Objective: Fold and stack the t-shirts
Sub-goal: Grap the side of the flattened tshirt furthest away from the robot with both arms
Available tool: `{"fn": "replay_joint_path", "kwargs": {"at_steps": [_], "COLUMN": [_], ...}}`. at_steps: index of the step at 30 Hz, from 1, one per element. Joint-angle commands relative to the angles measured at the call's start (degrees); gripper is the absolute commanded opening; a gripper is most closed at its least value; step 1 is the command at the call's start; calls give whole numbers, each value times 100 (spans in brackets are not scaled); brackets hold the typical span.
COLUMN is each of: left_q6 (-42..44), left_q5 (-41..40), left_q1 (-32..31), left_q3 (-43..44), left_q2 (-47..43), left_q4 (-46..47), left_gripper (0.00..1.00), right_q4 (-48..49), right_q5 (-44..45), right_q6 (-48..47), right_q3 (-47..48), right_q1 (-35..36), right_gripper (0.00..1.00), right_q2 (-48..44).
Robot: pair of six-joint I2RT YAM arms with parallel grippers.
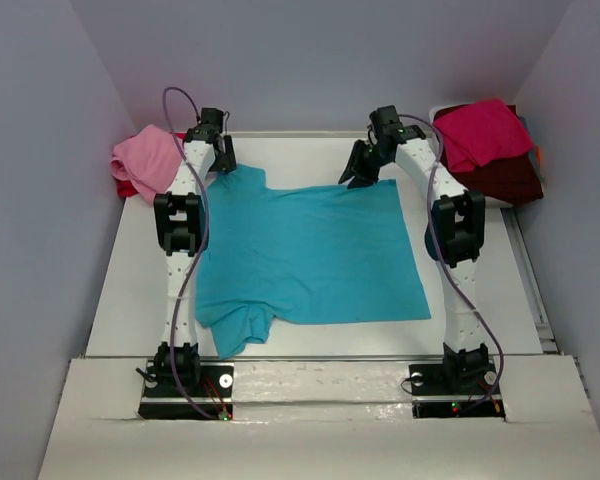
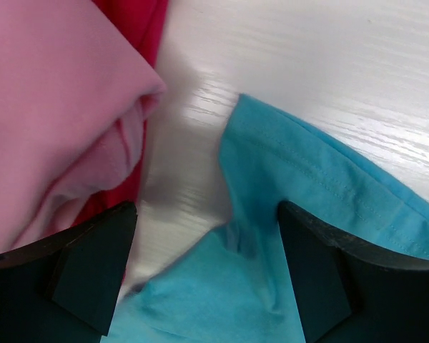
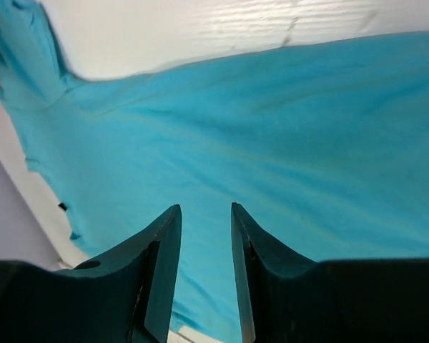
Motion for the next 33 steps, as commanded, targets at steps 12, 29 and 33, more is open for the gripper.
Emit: {"fn": "replay_joint_path", "kwargs": {"at_steps": [12, 29, 33], "left_q6": [-91, -135, -127], "left_q5": [707, 619, 584], "left_q1": [62, 168, 221], "left_q3": [582, 301, 319], "left_q2": [264, 79, 70], "left_q4": [155, 164, 164], "left_gripper": [94, 94, 94], "right_q4": [-1047, -925, -951], "right_q5": [1435, 1339, 1268], "right_q6": [-104, -95, -130], "right_q3": [718, 1360, 1501], "right_q1": [-465, -1230, -1283], "right_gripper": [40, 43, 43], "right_q2": [450, 1242, 1391]}}
